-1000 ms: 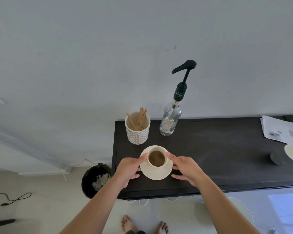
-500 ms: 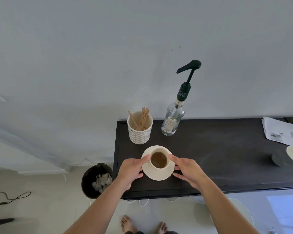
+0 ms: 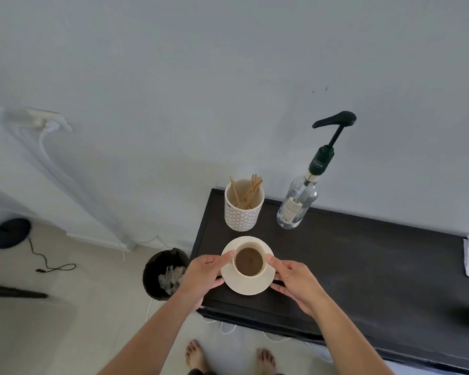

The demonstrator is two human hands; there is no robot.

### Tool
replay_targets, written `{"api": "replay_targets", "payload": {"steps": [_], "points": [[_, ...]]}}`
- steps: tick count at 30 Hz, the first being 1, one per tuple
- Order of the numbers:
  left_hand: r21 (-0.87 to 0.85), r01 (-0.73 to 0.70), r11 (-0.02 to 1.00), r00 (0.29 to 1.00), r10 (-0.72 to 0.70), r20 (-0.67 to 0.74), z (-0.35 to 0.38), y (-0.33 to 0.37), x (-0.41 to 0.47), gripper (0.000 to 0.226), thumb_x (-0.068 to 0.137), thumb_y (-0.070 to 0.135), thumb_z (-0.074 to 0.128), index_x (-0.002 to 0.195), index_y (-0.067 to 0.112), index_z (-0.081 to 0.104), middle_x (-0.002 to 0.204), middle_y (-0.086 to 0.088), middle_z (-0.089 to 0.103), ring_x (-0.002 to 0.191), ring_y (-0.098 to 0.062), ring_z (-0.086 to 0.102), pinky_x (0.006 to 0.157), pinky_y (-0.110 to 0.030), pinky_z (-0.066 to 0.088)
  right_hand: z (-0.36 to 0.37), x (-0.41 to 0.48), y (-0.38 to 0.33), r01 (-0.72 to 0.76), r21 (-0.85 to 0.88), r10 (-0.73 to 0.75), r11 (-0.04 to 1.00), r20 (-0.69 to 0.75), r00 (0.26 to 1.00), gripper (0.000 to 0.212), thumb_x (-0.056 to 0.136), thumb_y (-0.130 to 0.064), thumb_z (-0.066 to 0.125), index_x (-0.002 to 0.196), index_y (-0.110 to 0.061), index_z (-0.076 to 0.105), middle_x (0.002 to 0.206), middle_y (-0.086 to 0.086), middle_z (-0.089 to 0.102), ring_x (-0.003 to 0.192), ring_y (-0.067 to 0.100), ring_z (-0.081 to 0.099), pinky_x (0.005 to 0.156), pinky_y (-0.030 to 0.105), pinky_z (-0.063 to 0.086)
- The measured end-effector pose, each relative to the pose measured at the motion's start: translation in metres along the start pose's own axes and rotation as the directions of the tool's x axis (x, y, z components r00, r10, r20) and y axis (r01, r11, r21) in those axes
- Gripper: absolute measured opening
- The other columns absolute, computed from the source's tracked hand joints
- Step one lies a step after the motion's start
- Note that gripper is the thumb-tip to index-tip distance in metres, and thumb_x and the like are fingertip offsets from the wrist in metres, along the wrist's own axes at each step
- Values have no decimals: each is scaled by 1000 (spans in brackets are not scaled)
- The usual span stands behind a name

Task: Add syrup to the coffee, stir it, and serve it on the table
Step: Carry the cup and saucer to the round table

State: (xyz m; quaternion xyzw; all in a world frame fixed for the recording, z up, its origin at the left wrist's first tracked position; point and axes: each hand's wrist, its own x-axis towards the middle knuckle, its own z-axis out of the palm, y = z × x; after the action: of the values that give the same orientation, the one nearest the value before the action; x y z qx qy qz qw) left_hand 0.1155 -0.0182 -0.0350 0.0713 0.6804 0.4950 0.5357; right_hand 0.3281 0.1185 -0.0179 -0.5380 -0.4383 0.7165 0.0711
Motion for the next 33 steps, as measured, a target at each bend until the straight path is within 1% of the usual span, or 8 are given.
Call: {"api": "replay_targets", "payload": {"steps": [4,9,12,16,21,27,30,33], "points": [[-70,-21,997,996,15,-82,-3,-5,-25,40,97,46,87,112,9,83,103,1,91,116,-19,80,109,-43,63,6,4,-11,-5,-72,13,997,120,993,50,101,-46,80,127,-2,77,115,7,89,111,16,84,92,32,67],[-145,-46,988,985,20,-171,-18,-25,-52,58,93,56,88,125,8,82,118,-3,89,121,-24,82,117,-49,61,21,11,-19,6,-206,46,978,248,968,55,98,-49,82,123,0,77,114,7,89,117,21,82,107,43,65],[-202,-92,975,964,36,-262,-27,-41,-72,63,95,53,88,127,0,79,115,-8,89,118,-27,83,113,-47,64,39,12,-23,28,-296,64,955,294,954,53,97,-47,83,120,-1,75,113,7,88,116,22,81,101,42,67],[-240,-147,959,917,41,-397,-41,-54,-103,46,100,49,83,110,4,86,108,-13,89,116,-32,83,97,-39,69,69,13,-25,98,-416,89,904,408,909,79,75,-63,90,126,-5,76,124,8,85,122,24,79,101,44,68],[-327,-210,921,857,13,-515,-76,-83,-137,76,92,62,86,124,-7,80,114,-15,88,115,-32,84,96,-39,70,126,-3,-24,211,-489,114,846,552,826,58,97,-53,81,119,0,79,113,8,89,116,22,82,95,37,67],[-362,-281,889,769,-17,-639,-131,-110,-191,69,90,66,85,116,2,87,113,-14,89,116,-34,84,105,-46,69,213,-27,-8,330,-552,175,766,673,718,61,96,-58,80,112,0,83,112,15,88,109,26,84,95,37,68],[-380,-315,870,709,-51,-703,-161,-123,-221,64,92,63,85,112,2,88,110,-14,89,113,-33,84,106,-49,68,263,-40,8,360,-563,208,744,707,676,71,83,-70,85,93,0,79,90,18,76,87,30,75,93,39,65],[-409,-351,842,644,-100,-759,-191,-137,-251,59,96,56,85,108,-1,87,110,-19,88,114,-36,83,103,-46,70,315,-48,29,384,-580,243,719,726,643,88,85,-69,87,115,13,77,101,27,81,94,27,79,87,35,66]]}}
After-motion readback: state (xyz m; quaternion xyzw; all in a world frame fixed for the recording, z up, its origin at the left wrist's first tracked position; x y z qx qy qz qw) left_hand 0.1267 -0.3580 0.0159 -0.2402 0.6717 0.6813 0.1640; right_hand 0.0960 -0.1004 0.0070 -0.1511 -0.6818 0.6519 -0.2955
